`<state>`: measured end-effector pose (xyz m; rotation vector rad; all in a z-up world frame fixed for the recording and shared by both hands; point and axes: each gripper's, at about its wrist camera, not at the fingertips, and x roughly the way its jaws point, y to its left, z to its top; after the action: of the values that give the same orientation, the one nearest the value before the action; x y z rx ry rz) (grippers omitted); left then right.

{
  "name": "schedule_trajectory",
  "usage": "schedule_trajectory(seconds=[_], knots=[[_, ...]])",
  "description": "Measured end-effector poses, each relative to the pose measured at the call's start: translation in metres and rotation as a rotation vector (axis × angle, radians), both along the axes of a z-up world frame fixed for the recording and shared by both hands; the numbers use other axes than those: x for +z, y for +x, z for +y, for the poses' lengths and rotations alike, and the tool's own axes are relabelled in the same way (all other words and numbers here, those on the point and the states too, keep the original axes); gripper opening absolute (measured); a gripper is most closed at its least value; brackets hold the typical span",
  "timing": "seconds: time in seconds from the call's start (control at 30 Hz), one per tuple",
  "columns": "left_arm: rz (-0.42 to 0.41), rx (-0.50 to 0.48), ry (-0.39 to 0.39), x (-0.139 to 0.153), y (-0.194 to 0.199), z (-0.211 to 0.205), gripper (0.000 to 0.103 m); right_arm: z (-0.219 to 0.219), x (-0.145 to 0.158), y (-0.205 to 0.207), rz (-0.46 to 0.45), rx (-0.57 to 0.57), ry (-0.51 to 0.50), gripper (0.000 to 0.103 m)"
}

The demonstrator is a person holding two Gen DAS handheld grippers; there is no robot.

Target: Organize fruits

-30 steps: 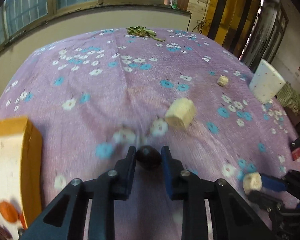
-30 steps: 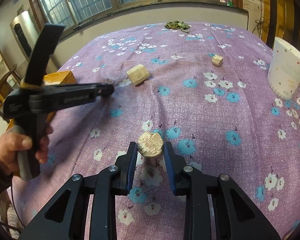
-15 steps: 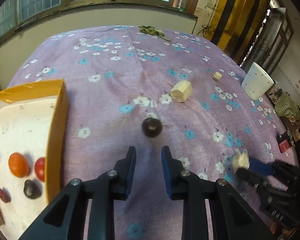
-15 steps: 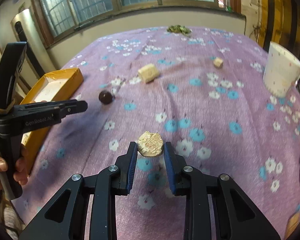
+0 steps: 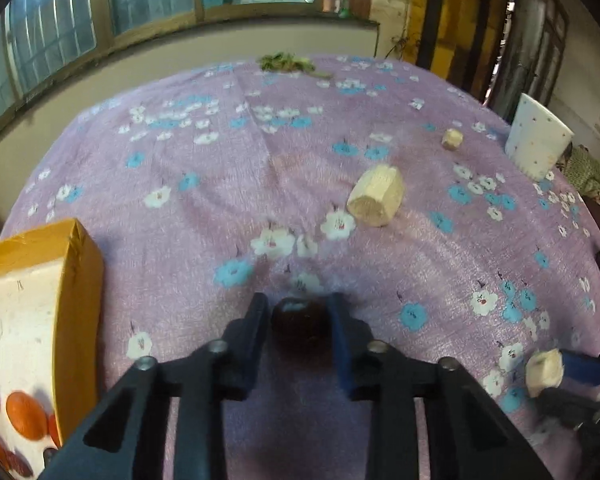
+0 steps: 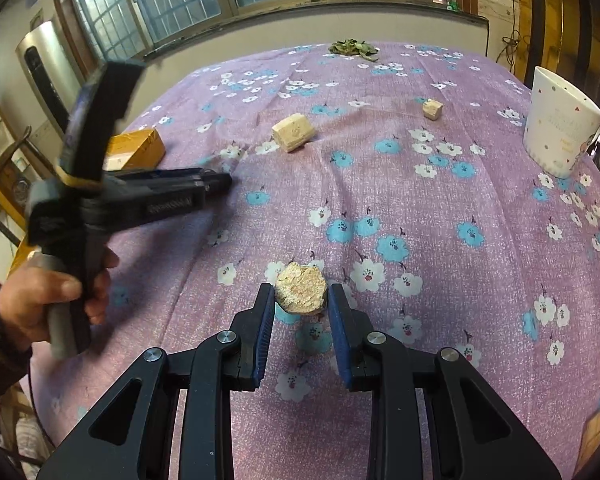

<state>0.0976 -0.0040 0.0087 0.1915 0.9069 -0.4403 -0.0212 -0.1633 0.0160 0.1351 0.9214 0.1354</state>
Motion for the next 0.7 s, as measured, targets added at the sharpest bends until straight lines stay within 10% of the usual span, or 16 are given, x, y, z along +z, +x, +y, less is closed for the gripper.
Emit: schedule_trajectory(seconds=[0.7], knots=[[0.039, 0.177, -0.196, 0.05, -0.064, 0.071, 0.028, 0.027, 0.021, -0.001, -0.067, 0.039, -0.033, 0.026]])
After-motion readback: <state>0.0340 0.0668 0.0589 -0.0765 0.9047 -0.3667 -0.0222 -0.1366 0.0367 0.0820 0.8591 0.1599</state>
